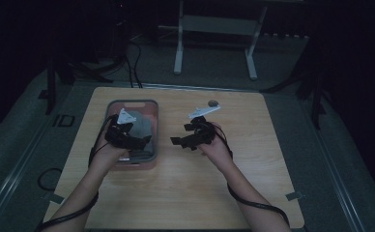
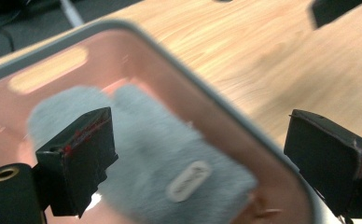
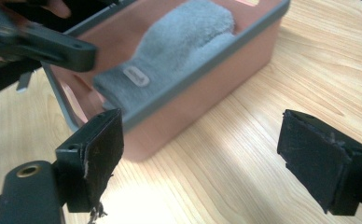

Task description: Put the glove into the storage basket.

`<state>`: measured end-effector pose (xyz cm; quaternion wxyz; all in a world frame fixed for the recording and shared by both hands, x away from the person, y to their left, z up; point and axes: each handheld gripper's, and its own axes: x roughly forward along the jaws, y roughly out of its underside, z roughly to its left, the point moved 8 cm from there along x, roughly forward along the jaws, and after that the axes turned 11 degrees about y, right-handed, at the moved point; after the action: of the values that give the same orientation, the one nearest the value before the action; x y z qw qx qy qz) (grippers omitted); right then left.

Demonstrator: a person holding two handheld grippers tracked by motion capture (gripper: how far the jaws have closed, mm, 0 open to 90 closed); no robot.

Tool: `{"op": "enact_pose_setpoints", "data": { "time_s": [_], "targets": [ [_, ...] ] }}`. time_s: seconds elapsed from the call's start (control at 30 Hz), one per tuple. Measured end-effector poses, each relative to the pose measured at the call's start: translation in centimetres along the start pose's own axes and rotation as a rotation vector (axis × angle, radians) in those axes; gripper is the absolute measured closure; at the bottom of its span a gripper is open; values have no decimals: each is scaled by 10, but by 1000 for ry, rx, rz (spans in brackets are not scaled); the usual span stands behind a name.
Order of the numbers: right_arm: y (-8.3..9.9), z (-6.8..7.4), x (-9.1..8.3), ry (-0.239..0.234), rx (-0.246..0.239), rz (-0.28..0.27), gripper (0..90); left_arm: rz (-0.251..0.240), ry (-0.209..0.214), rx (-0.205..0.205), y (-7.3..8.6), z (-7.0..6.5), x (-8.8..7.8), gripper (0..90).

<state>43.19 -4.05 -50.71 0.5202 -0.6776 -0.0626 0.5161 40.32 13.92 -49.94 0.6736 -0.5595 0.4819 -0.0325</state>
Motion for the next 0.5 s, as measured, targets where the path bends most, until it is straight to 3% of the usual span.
{"op": "enact_pose_setpoints", "data": {
  "time_s": [0.4,0.5],
  "targets": [
    [33,-15,-28,15,-67,-6,144,-51,113,79,-10,-55,11,95],
    [43,-21,-36,21,-65,-11,145,-73,161,106,-12,-72,19,96]
  ]
}}
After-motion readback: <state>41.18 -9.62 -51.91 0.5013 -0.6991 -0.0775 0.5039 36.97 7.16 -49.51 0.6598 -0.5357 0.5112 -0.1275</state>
